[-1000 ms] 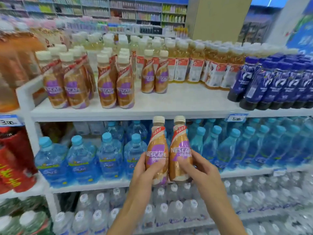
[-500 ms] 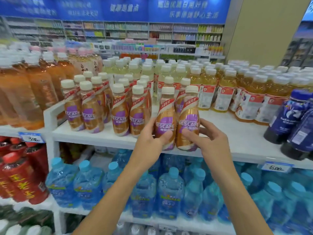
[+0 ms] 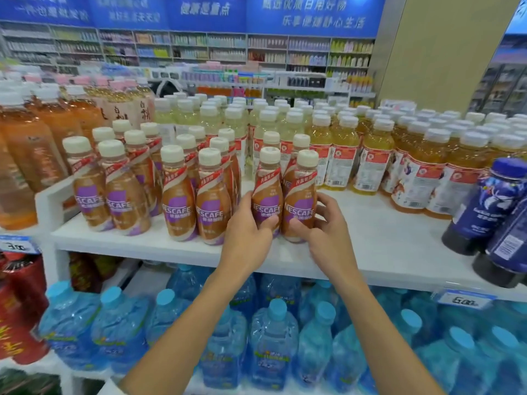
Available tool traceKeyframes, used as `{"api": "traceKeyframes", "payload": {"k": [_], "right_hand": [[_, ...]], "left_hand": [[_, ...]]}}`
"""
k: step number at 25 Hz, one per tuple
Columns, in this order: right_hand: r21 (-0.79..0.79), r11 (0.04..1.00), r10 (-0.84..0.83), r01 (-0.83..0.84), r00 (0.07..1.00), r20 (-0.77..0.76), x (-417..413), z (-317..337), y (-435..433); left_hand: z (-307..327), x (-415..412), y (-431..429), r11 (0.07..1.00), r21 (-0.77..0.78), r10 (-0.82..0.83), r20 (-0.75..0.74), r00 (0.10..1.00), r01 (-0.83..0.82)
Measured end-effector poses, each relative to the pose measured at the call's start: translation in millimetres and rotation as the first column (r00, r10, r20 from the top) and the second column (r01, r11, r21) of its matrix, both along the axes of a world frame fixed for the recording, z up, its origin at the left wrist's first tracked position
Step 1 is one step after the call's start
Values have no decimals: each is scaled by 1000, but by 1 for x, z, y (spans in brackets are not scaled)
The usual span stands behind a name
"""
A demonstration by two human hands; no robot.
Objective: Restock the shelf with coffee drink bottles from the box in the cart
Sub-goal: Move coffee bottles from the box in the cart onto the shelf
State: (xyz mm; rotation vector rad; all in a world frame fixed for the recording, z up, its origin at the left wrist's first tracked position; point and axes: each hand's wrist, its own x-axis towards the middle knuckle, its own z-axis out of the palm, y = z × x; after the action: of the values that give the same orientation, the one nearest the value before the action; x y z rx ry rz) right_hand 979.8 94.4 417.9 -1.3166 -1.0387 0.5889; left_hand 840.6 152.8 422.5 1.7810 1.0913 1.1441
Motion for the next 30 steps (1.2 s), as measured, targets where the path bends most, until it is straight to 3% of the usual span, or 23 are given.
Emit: {"api": "traceKeyframes", "payload": {"k": [11,23,30], "right_hand": [[-51,985,-151,165,965,213,-5,-3,-6],[-80,980,-155,181,953,259,-4,-1,14],[-73,980,-160,186,949,271,-2,-3,20]], "left_hand": [[-20,1,-11,967,167,209,-76,975,-194],[-19,12,6,957,156,262,-103,960,-244],[-25,16,11,942,227,287,-152,946,-249]]}}
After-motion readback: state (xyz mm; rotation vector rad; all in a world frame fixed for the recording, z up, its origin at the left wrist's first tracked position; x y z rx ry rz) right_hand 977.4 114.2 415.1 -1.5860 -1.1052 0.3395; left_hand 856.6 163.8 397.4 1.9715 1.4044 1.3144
